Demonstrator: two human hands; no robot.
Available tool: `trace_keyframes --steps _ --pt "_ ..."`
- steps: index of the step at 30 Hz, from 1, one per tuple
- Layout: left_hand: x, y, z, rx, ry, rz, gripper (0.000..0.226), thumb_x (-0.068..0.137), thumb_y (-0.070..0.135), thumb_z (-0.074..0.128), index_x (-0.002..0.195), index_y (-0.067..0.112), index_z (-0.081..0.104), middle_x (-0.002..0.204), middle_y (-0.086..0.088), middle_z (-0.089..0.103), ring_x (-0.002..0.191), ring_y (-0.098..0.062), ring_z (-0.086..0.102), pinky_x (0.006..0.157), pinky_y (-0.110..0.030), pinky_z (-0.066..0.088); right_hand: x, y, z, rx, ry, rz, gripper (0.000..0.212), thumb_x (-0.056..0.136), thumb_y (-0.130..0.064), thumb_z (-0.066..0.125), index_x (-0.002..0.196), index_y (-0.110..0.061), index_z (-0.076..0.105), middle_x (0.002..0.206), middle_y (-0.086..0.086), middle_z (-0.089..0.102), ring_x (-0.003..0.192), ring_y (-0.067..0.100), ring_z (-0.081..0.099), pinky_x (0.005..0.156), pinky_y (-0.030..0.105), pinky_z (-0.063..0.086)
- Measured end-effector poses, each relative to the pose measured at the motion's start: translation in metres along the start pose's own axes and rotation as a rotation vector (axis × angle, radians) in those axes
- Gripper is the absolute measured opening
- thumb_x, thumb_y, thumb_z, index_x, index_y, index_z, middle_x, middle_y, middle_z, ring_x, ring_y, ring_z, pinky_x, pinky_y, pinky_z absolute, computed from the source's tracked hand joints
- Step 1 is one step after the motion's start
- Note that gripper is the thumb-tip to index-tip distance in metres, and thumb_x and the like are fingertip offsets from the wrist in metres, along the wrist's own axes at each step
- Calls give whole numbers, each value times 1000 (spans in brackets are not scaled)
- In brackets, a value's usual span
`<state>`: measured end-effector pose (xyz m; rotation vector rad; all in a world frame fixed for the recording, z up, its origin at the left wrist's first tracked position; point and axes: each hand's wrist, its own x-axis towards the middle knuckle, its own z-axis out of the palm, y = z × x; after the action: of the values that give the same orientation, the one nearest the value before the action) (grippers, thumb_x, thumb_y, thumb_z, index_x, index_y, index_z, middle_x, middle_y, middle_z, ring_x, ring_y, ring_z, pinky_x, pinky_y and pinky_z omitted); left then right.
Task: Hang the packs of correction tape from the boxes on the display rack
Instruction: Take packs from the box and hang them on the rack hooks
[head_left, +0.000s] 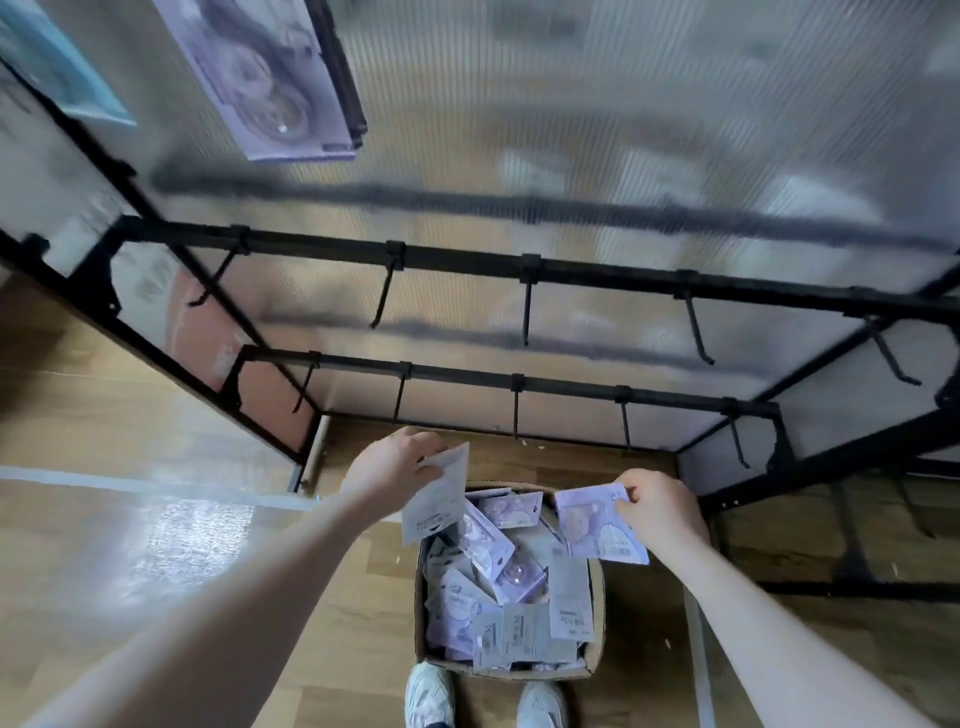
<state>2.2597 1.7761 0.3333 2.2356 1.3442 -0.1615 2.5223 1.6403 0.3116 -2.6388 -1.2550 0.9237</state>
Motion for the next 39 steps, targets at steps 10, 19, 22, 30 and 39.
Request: trace_keyframes --steps 10,19,22,30,39 --pt "-33 42 -122 31 203 109 27 90 30 55 115 19 58 109 -3 58 90 -22 57 62 -25 35 -34 -50 -110 -91 149 -183 12 92 -19 49 83 -24 57 82 -2 64 71 17 59 52 25 39" --pt "-56 75 -193 55 333 151 27 89 32 56 114 22 59 105 0 61 86 -20 57 60 -25 34 -71 -93 -193 -218 190 -345 21 91 -20 47 71 -24 43 69 -1 50 68 21 48 48 27 26" --pt "-70 84 -212 42 379 186 26 89 32 57 113 22 60 100 5 54 82 -16 52 60 -25 35 -87 -106 -217 -238 243 -459 29 93 -22 46 67 -23 34 64 -4 42 64 20 41 49 28 21" --pt "-114 81 -257 69 488 247 19 87 32 60 99 17 62 92 7 53 81 -18 56 67 -31 48 -124 -136 -258 -244 372 -623 15 97 -22 45 83 -18 47 66 -4 48 56 12 41 45 21 22" --pt "-131 12 -298 85 577 272 29 85 34 64 111 22 64 107 5 60 95 -16 60 72 -23 44 -137 -210 -248 -275 362 -662 10 93 -18 54 93 -24 62 86 -5 64 74 11 59 54 17 36"
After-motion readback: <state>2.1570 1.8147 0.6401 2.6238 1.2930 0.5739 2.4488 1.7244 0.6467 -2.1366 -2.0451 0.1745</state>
